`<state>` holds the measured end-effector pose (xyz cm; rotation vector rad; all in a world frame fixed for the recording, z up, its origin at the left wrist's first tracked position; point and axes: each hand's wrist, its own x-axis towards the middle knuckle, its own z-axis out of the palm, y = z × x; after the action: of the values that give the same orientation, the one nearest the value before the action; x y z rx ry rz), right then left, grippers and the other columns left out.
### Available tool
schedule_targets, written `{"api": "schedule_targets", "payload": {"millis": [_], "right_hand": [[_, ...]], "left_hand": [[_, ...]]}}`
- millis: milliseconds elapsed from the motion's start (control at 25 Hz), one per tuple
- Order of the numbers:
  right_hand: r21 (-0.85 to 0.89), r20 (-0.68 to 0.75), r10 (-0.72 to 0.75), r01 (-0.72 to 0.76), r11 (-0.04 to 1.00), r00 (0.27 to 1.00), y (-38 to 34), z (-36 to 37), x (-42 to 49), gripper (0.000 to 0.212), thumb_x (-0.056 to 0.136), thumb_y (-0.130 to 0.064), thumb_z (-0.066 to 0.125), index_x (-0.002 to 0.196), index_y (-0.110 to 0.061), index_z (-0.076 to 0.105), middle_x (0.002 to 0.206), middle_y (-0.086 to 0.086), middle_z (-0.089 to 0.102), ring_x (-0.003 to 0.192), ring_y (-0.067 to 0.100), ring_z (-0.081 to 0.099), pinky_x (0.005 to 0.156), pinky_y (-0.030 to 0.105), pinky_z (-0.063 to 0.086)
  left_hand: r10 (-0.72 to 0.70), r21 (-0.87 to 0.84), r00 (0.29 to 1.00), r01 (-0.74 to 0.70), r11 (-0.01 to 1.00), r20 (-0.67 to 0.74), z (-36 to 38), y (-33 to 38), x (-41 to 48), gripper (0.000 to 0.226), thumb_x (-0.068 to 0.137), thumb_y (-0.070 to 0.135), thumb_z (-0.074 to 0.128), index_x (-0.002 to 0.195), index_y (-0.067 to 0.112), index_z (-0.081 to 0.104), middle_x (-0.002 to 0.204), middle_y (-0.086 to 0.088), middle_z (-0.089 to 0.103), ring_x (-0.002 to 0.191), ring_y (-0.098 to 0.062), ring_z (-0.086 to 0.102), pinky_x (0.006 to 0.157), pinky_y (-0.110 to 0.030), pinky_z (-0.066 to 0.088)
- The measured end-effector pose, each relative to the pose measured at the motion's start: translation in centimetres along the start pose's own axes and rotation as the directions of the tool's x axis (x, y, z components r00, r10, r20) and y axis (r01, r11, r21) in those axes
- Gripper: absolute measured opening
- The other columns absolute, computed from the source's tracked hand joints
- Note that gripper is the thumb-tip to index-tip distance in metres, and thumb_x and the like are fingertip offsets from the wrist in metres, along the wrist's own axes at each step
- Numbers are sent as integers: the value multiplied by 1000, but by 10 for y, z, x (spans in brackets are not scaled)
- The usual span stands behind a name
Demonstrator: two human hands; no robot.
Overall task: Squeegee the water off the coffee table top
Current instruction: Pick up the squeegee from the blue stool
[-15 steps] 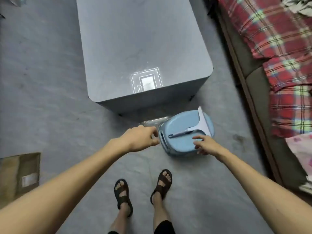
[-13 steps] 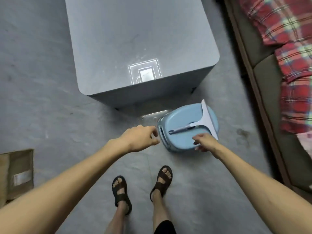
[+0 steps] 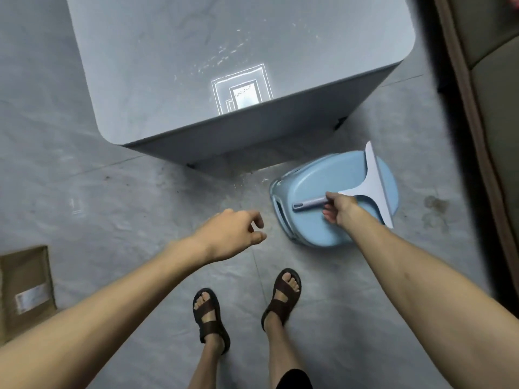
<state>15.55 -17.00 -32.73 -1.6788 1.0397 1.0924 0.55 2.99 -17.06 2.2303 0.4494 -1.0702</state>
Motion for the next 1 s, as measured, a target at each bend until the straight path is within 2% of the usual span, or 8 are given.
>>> {"api": "schedule_targets", "payload": {"millis": [160,240,360,440,520,680,800,1000], "right_hand": [[156,22,-83,79,985,996,-7,-15,-55,9,94,-7,54,88,-12,50,71,9,54,41,13,53,40,22,51],[77,70,-181,175,982,981,-5,-26,-108,3,97,-6,48,97,-7,51,82,13,59,58,18,62,54,29,56],[-154,164,-356,380,912,920,-5,-36,-197,9,100,-13,42,96,-12,51,84,10,57,73,22,57,73,42,53],[-375,256,-514,575,727,818,-16,-36,-265,17,100,-24,40,89,-16,48,77,8,54,70,24,53,68,41,46],[-599,383,-578,670,438,721,-36,-23,-335,23,99,-34,40,88,-16,47,80,8,57,75,29,53,66,36,37],[-703,611,-499,711,14,615,-79,36,-461,17,89,-31,54,96,-16,50,95,12,65,83,28,56,64,33,36],[-641,739,-425,739,-207,523,-100,106,-562,23,90,-31,55,98,-10,56,95,13,66,86,30,61,68,35,42],[-533,830,-403,762,-367,387,-113,232,-700,44,98,-51,35,88,-12,53,77,7,66,70,24,56,62,34,43]], "left_hand": [[20,-119,1000,-22,993,-22,-25,12,-12,26,91,43,53,108,25,60,106,0,71,91,-20,65,87,-42,53],[34,-150,999,-35,988,-11,-46,26,-31,27,91,41,55,109,23,61,104,-1,71,90,-19,66,87,-41,53],[70,-210,997,-76,975,-35,-85,42,-74,27,89,43,56,107,24,61,96,4,72,81,-12,69,84,-36,55],[100,-177,991,-116,977,-93,-124,48,-116,26,88,44,56,108,28,59,98,8,72,83,-11,68,83,-36,55],[116,-69,975,-131,989,-189,-166,42,-164,30,87,44,55,114,30,55,104,7,70,93,-16,66,83,-38,54],[245,325,894,-120,938,-376,-242,8,-246,40,89,43,54,126,30,44,115,0,64,103,-28,62,71,-36,43],[302,456,864,-97,885,-403,-297,-45,-308,42,90,48,53,129,33,45,116,-2,65,105,-29,62,75,-38,45],[352,492,772,-58,869,-529,-385,-144,-396,26,91,51,51,107,31,58,101,-2,71,92,-29,65,60,-31,31]]}}
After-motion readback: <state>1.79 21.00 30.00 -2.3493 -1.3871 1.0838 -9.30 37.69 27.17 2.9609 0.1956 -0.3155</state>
